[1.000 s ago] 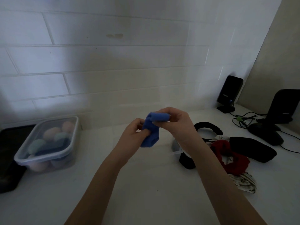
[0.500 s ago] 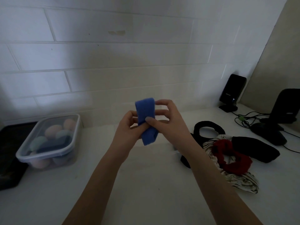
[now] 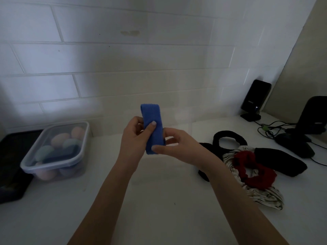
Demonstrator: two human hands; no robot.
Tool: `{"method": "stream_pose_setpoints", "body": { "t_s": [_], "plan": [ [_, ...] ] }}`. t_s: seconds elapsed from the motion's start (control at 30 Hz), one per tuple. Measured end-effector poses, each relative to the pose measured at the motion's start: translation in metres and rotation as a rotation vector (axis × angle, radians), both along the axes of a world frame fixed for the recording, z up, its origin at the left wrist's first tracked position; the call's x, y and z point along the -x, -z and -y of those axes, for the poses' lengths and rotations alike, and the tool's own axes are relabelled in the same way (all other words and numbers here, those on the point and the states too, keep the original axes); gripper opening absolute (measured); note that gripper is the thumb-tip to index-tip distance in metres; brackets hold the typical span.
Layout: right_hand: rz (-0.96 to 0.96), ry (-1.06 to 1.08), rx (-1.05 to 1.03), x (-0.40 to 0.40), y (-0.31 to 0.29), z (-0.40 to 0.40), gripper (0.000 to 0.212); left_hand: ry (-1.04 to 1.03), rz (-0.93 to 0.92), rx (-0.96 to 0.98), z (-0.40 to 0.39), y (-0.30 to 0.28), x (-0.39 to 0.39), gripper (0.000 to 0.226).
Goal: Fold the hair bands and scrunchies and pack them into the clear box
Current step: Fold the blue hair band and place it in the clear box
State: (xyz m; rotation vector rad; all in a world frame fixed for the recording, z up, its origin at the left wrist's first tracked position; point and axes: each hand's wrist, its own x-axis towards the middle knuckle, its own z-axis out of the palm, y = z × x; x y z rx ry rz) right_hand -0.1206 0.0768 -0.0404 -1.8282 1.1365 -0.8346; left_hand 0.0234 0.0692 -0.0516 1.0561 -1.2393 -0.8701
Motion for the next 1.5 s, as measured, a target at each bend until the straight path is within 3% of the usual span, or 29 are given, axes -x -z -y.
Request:
{"method": "stream_pose_setpoints", "body": {
  "t_s": [0.07,0.17,0.27,0.33,0.5,0.67,0.9,1.0,1.1,1.17,1.27,1.5],
  "plan": [
    [0.026,0.019,0.019,-0.002,0.002,0.000,0.016,-0.005,-0.026,-0.015,0.000,0.000,0.000,0.012],
    [0.099,0.063,0.050,-0.002,0.005,0.003,0.033,0.000,-0.076,-0.039,0.000,-0.003,-0.006,0.009],
    [0.255,0.087,-0.083,-0.001,0.004,0.003,0.022,0.044,-0.061,-0.060,-0.001,-0.004,-0.008,0.011],
    [0.310,0.108,-0.168,-0.002,0.002,0.001,0.025,0.097,-0.044,-0.085,-0.003,-0.004,-0.004,0.015],
    [0.345,0.117,-0.090,0.002,0.000,-0.001,0.026,0.217,-0.046,-0.090,-0.005,-0.009,-0.009,0.018],
    [0.380,0.045,-0.106,0.000,-0.001,-0.003,0.037,0.239,-0.048,-0.073,-0.005,-0.012,-0.016,0.041],
    [0.495,0.140,-0.435,-0.021,0.001,0.001,0.024,0.027,0.267,-0.043,0.002,-0.005,-0.029,0.044],
    [0.253,0.086,-0.276,-0.030,0.006,0.000,0.024,-0.036,0.345,-0.013,0.002,0.003,-0.038,0.045],
    [0.013,0.140,-0.162,-0.037,0.010,0.001,0.042,-0.146,0.435,0.013,-0.002,0.008,-0.049,0.047],
    [-0.021,0.208,-0.168,-0.039,0.012,0.001,0.049,-0.194,0.452,0.014,-0.005,0.009,-0.053,0.045],
    [-0.042,0.248,-0.237,-0.043,0.016,-0.002,0.042,-0.250,0.454,-0.027,-0.006,0.010,-0.052,0.040],
    [-0.402,0.214,-0.196,-0.057,0.015,-0.002,0.040,-0.215,0.547,-0.049,-0.005,0.017,-0.044,0.039]
  ]
}}
